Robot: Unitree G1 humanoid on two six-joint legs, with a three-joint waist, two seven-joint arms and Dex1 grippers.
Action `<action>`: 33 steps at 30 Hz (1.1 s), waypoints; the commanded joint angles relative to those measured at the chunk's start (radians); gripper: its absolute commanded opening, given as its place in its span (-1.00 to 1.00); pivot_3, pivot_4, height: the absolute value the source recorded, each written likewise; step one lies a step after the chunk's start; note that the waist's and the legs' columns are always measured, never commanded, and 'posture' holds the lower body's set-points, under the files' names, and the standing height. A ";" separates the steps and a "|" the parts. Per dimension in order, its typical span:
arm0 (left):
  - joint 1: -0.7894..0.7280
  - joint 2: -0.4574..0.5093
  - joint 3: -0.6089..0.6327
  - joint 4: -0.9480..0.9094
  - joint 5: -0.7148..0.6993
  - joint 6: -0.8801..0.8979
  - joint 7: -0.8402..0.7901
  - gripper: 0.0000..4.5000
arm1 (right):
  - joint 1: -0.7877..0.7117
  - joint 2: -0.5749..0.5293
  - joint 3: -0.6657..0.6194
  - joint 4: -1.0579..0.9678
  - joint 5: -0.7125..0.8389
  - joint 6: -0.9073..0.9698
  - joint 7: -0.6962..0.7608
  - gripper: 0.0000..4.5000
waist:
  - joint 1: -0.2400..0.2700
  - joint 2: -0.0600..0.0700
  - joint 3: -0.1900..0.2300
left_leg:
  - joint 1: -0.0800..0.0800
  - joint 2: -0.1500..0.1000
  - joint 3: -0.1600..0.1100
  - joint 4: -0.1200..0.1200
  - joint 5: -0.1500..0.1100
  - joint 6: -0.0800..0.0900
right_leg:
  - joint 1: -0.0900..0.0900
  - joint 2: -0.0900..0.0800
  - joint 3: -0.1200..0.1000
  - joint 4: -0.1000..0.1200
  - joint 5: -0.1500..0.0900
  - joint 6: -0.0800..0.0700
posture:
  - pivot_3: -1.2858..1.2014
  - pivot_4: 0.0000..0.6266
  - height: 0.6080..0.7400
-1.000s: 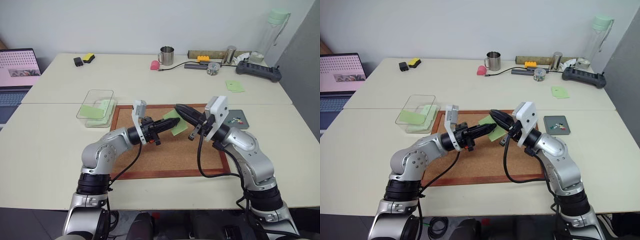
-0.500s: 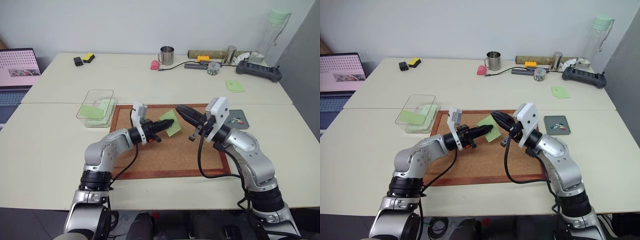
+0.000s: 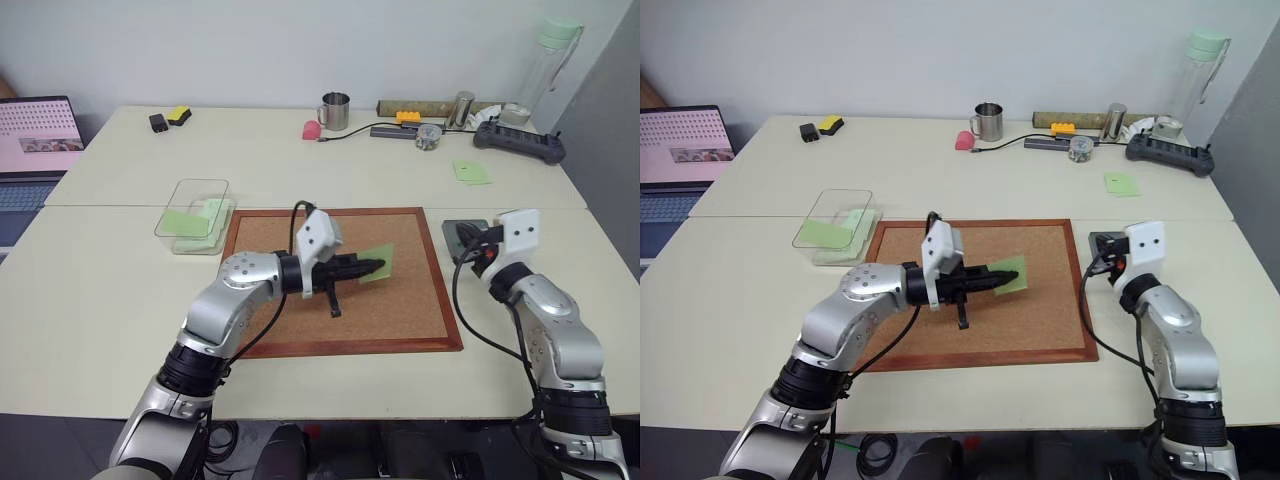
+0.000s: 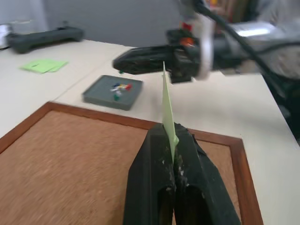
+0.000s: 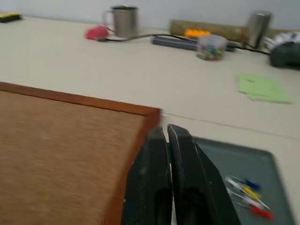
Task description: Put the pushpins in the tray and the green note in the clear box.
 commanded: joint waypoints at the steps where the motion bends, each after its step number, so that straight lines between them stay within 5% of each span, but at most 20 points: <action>1: -0.027 -0.008 -0.004 0.013 0.024 -0.060 -0.027 -1.00 | -0.076 0.005 -0.072 0.085 0.042 0.051 -0.037 -1.00 | -0.001 0.000 0.000 | 0.000 0.000 0.000 0.000 0.000 0.000 | 0.000 0.000 0.000 0.000 0.000 0.000 | 0.03 -0.52 1.00; 10: -0.018 -0.011 0.007 0.032 0.041 -0.064 -0.029 -1.00 | -0.226 0.010 -0.078 0.369 0.061 0.015 0.005 -1.00 | 0.002 0.000 0.000 | 0.000 -0.001 0.001 0.000 0.000 0.001 | 0.000 0.000 -0.001 0.000 0.000 0.000 | 0.03 -0.52 1.00; 19: 0.010 0.008 0.032 -0.012 0.038 -0.033 -0.005 -1.00 | -0.285 0.004 -0.108 0.512 0.065 -0.073 0.012 -0.19 | 0.002 0.000 0.000 | -0.001 0.000 0.001 0.000 0.000 0.001 | -0.001 0.000 0.000 0.000 0.000 0.000 | 0.03 -0.52 1.00; 28: 0.003 -0.003 0.059 -0.019 0.008 0.010 0.019 -1.00 | -0.275 -0.006 -0.127 0.420 0.108 -0.061 0.041 0.70 | 0.001 0.001 0.000 | -0.001 0.000 0.001 0.000 0.000 0.001 | -0.001 0.000 0.000 0.000 0.000 0.000 | 0.03 -0.52 1.00; 33: -0.019 -0.010 0.121 0.001 -0.030 0.064 0.051 -1.00 | -0.225 -0.029 -0.124 0.273 0.189 0.004 0.120 0.70 | 0.002 0.001 0.000 | -0.001 0.000 0.000 0.001 0.000 0.001 | -0.001 0.000 -0.001 0.001 0.000 0.000 | 0.03 -0.52 1.00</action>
